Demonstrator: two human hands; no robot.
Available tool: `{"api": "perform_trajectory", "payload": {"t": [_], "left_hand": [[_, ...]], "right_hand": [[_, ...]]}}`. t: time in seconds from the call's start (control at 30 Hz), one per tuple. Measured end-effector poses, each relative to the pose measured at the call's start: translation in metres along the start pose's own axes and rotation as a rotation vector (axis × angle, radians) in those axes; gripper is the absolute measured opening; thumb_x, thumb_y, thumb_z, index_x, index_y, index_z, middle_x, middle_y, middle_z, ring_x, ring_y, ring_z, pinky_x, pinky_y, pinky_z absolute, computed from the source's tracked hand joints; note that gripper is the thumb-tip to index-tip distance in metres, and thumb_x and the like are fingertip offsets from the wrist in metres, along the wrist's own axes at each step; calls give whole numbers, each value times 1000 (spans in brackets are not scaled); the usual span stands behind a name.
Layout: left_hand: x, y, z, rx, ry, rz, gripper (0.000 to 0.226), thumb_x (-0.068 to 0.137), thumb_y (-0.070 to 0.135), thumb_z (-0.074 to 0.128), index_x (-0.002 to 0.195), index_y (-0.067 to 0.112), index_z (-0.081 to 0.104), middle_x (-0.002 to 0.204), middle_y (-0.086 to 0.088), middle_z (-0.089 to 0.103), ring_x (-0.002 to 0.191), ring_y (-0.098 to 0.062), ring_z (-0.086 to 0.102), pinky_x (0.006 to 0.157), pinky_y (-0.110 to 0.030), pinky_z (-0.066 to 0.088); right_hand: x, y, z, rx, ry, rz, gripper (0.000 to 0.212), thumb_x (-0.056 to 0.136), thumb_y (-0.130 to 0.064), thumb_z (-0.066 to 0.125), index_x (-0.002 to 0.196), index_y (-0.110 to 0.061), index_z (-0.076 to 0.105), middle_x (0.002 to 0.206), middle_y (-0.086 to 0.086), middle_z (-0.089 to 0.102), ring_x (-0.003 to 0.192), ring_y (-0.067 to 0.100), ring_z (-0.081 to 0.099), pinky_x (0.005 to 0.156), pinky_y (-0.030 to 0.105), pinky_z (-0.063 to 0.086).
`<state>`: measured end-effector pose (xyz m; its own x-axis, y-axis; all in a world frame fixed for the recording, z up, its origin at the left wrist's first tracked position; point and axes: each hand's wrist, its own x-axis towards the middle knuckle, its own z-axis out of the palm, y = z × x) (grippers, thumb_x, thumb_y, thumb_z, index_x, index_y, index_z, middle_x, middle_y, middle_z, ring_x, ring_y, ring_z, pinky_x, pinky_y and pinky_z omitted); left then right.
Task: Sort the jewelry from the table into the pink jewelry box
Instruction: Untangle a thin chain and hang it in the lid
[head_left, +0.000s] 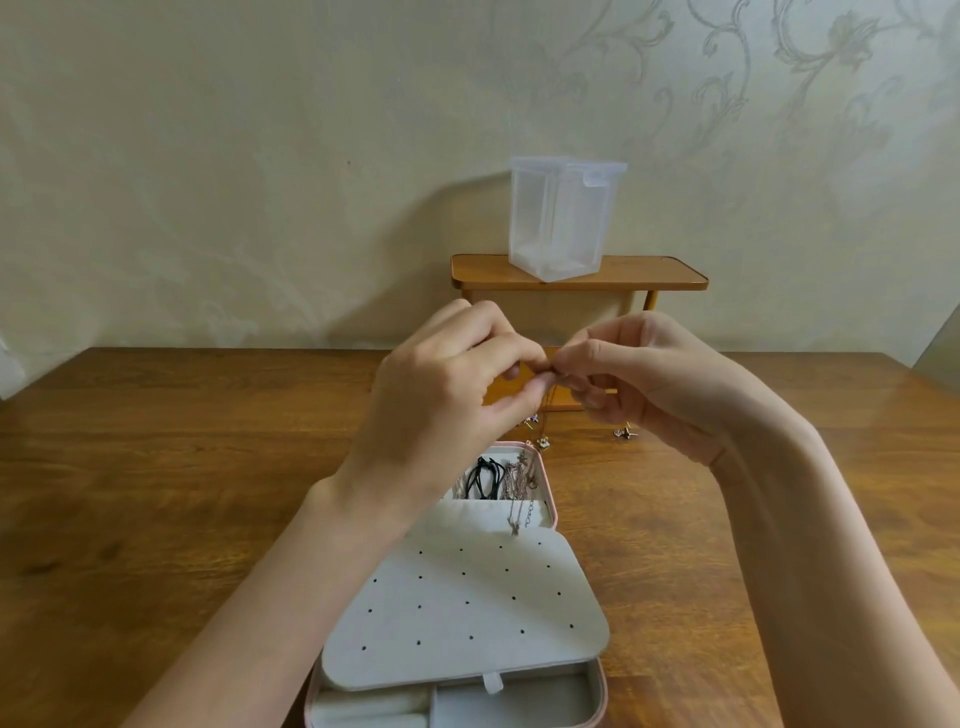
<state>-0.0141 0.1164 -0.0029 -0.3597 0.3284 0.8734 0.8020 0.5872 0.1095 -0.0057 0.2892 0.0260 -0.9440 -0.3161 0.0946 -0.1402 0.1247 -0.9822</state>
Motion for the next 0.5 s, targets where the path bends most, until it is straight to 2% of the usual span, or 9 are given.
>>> {"api": "perform_trajectory", "payload": {"t": [0.1,0.23,0.33,0.43,0.5], "left_hand": [[2,4,-3,-241,-77,-217,18,76,33,70,82,16,73,70,0,58,63,-14,51,57,-23,44],[6,7,-8,-572,-211,-552,6,73,24,75,75,18,73,69,-2,63,65,-19,55,63,-27,47],[6,6,-9,-705,-305,-743,2,75,21,73,74,20,72,68,4,64,66,-6,57,64,-17,48],[5,3,-8,-699,-297,-770,11,72,24,76,81,23,71,79,3,66,79,-12,61,76,-23,49],[6,5,-10,-675,-289,-735,11,72,23,76,83,25,73,81,4,70,83,-15,64,77,-25,52]], "right_hand": [[-3,-2,-2,-36,-14,-43,17,66,-22,67,65,-5,64,53,1,49,48,8,42,42,16,33],[-7,-6,-2,-161,-21,-133,14,74,-19,66,70,-6,66,51,-1,51,48,9,43,44,16,35],[-8,-9,-1,-273,2,-188,10,79,-10,66,70,-8,68,51,-4,53,47,8,42,45,15,35],[-9,-11,2,-335,16,-194,10,80,-8,67,70,-9,68,48,-6,52,44,4,41,44,12,33],[-9,-13,4,-371,33,-194,11,81,-8,67,70,-11,68,46,-9,52,43,1,42,43,10,32]]}}
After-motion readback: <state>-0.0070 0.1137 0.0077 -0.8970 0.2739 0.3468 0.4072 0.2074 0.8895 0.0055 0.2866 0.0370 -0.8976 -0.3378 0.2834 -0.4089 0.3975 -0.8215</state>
